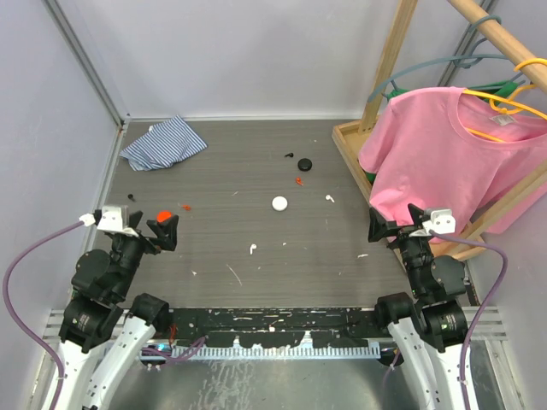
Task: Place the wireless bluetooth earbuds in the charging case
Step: Pick up the charging case at the center of the board.
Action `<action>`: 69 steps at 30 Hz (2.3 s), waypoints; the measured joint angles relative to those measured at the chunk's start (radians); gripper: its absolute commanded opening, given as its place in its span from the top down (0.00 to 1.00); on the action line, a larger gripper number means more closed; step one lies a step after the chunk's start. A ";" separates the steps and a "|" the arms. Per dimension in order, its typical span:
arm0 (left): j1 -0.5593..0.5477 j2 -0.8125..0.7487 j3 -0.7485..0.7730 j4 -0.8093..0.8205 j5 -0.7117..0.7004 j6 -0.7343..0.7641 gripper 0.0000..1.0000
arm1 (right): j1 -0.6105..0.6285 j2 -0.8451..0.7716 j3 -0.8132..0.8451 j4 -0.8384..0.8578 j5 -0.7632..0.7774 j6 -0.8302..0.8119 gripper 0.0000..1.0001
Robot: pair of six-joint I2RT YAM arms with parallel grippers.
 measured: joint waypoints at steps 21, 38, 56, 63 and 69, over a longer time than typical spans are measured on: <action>0.000 0.087 0.008 -0.028 0.075 -0.064 0.02 | -0.001 0.269 0.073 -0.045 -0.094 0.130 0.01; 0.000 0.252 0.027 -0.105 0.223 -0.212 0.02 | -0.001 0.397 -0.006 0.008 -0.395 0.386 0.00; 0.058 0.584 0.085 -0.224 -0.023 -0.329 0.02 | -0.001 0.560 -0.180 0.212 -0.411 0.375 0.01; 0.254 0.710 0.085 -0.243 -0.036 -0.396 0.02 | 0.083 0.578 -0.265 0.331 -0.367 0.377 0.01; 0.315 0.828 0.139 -0.282 -0.083 -0.473 0.02 | 0.162 0.539 -0.290 0.376 -0.263 0.376 0.00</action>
